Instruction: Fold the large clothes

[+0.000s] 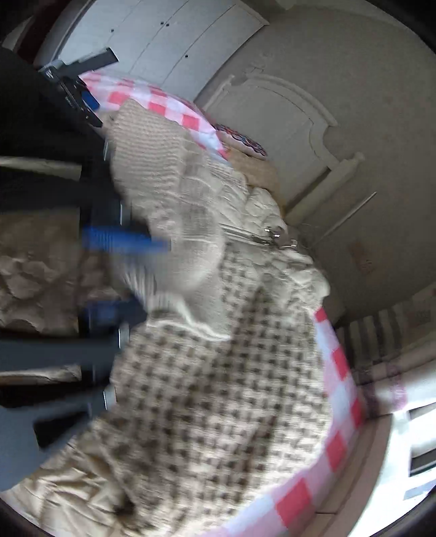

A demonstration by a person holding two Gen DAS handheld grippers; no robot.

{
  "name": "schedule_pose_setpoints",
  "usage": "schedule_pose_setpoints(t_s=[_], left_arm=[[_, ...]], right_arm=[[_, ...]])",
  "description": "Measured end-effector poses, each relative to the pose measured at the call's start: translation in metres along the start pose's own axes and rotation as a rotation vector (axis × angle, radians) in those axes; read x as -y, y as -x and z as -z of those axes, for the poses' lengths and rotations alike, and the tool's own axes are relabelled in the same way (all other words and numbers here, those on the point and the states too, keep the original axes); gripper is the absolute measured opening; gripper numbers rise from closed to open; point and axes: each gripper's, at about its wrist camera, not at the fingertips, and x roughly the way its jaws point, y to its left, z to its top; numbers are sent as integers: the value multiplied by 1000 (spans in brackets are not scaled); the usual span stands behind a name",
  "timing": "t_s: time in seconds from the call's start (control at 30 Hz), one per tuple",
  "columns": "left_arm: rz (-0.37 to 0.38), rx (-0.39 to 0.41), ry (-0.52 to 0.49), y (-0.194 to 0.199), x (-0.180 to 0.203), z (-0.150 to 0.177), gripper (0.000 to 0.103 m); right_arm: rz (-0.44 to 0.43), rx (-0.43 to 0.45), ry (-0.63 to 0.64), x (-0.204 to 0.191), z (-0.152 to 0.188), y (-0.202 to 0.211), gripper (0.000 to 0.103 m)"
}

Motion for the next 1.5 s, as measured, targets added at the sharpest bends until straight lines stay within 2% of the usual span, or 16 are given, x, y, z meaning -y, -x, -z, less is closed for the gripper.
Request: schedule_pose_setpoints(t_s=[0.2,0.27,0.33,0.43,0.53,0.6,0.63,0.67,0.73,0.87,0.93,1.0,1.03,1.13,1.27,1.5], left_arm=[[6,-3,6,-1,0,0,101],[5,-2,5,0,0,0,101],[6,-3,7,-1,0,0,101],[15,-6,16,-1,-2,1,101],[15,-8,15,-1,-2,1,101],[15,-8,16,-1,-1,1,101],[15,-8,16,-1,-2,1,101],[15,-8,16,-1,-2,1,101],[14,-8,16,-1,-2,1,101],[16,-9,17,-1,-2,1,101],[15,-8,17,-1,-1,1,101],[17,-9,18,-1,-1,1,101],[18,-9,19,-1,-2,1,101],[23,-10,21,0,-1,2,101],[6,-33,-51,13,4,-1,99],[83,223,-132,99,42,-46,101]], right_arm=[[115,195,202,-29,-11,31,11],[142,70,208,-18,-14,10,12],[256,-8,155,4,-13,-6,12],[263,0,90,19,-10,2,13],[295,83,163,-2,-5,26,17],[270,119,244,-24,1,36,30],[252,132,284,-35,1,38,74],[224,158,329,-47,5,43,99],[166,194,431,-71,16,50,97],[153,106,564,-109,29,21,88],[193,60,605,-117,30,-5,88],[336,-12,653,-112,36,-39,87],[405,-70,659,-99,38,-56,90],[312,-93,511,-76,25,-56,98],[268,-99,499,-68,24,-54,98],[282,-96,510,-72,28,-53,99]])
